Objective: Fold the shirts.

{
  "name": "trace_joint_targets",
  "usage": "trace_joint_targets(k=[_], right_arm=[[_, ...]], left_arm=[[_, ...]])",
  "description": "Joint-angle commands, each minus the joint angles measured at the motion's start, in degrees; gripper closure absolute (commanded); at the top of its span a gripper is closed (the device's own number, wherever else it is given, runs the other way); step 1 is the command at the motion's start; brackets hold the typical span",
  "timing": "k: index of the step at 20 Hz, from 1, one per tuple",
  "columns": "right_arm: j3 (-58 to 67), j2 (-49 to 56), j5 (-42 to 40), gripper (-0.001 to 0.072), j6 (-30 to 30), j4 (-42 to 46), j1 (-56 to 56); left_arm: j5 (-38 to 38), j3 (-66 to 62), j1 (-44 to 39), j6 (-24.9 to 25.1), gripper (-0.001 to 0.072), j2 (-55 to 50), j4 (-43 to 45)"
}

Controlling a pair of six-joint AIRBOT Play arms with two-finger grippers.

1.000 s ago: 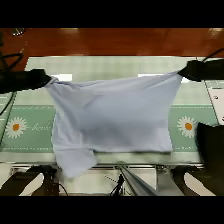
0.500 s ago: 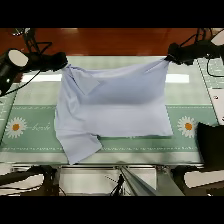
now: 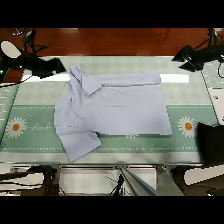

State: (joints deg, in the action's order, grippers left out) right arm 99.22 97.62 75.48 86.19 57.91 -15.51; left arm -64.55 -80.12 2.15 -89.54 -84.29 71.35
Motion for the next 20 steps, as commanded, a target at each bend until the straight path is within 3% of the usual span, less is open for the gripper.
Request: trace_joint_targets(k=[1,6,10,12,16,20], right_arm=[[-6.6,-4.0,13.8,0.0087,-6.0,12.9,-4.3],[-40.1,-21.3,-6.8,0.0087,-6.2,1.9,-8.3],[-57.7,-33.3,-12.7,0.0087,-13.4,-13.5,-6.1],[-61.3,-36.4,-14.3,0.0087,-14.5,-15.5,-3.6],[-62.1,-37.3,-15.3,0.0087,-13.4,-16.0,2.3],[-62.1,-37.3,-16.8,0.0087,-12.9,-18.6,6.4]], left_arm=[[-19.0,7.3,4.9,2.1,0.0005,1.7,4.7],[-16.7,31.8,15.0,4.1,0.0006,14.0,3.2],[-16.4,43.0,32.6,11.6,0.0007,19.5,-12.4],[-15.8,47.1,37.6,14.4,0.0007,19.9,-15.9],[-10.2,52.6,37.5,27.2,0.0007,19.8,-27.5],[-4.8,53.7,37.3,27.4,0.0007,19.5,-27.6]])
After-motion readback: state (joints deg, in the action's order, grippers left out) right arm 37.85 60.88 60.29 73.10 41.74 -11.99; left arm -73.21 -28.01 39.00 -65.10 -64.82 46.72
